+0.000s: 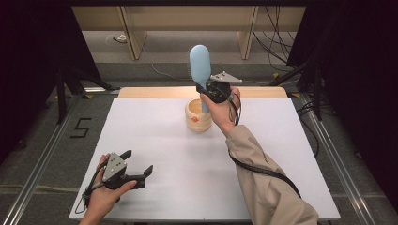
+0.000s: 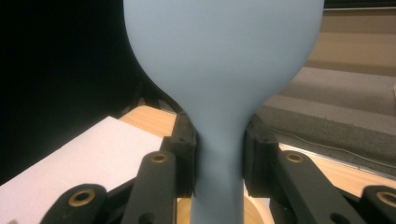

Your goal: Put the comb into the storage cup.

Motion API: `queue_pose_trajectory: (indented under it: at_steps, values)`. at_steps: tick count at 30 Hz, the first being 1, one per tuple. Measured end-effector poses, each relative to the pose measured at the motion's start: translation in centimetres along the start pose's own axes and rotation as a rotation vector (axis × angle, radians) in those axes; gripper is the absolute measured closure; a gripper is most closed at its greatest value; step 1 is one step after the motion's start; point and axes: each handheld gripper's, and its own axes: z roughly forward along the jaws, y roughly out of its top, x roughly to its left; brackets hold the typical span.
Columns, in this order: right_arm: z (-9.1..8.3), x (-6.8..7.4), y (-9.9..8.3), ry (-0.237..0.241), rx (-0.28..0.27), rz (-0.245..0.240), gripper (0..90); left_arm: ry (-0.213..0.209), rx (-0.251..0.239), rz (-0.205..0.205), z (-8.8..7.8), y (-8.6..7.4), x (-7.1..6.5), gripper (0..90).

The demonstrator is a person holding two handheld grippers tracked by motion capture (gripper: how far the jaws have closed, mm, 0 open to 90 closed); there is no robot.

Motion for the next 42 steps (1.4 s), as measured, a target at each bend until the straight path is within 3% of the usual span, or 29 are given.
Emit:
queue_pose_trajectory:
  at_steps: [42]
  values:
    - [1.8, -0.4, -0.1, -0.027, 0.007, -0.004, 70.2, 0.000, -0.002, 0.000, 0.0, 0.0, 0.0, 4.4]
